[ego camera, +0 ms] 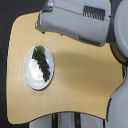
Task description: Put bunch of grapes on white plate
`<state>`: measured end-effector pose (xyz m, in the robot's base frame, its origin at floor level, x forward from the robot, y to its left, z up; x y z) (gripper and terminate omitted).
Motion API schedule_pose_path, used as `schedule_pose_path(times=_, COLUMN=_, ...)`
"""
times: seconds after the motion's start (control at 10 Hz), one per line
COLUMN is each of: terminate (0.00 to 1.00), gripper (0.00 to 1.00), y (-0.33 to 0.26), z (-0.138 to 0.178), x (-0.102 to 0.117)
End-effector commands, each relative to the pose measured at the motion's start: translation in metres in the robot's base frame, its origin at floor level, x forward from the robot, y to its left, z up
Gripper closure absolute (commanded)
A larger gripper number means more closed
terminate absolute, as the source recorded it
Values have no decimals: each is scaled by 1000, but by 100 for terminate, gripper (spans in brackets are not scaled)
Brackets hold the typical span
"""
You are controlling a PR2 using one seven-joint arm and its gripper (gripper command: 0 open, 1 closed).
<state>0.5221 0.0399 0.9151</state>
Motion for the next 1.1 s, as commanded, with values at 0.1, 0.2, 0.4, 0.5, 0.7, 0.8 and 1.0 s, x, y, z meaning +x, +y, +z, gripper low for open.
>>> schedule_pose_path(times=0.1, terminate=0, gripper=0, y=-136, z=4, x=7)
schedule_pose_path(times=0.2, terminate=0, gripper=0, y=-157, z=3, x=7)
schedule_pose_path(times=0.4, terminate=0, gripper=0, y=-191, z=-4, x=5)
schedule_pose_path(times=0.5, terminate=0, gripper=0, y=-205, z=-5, x=3)
schedule_pose_path(times=0.7, terminate=0, gripper=0, y=-225, z=-8, x=-2)
schedule_pose_path(times=0.8, terminate=0, gripper=0, y=-247, z=-15, x=-8)
schedule_pose_path(times=1.0, terminate=0, gripper=0, y=-266, z=-20, x=-12)
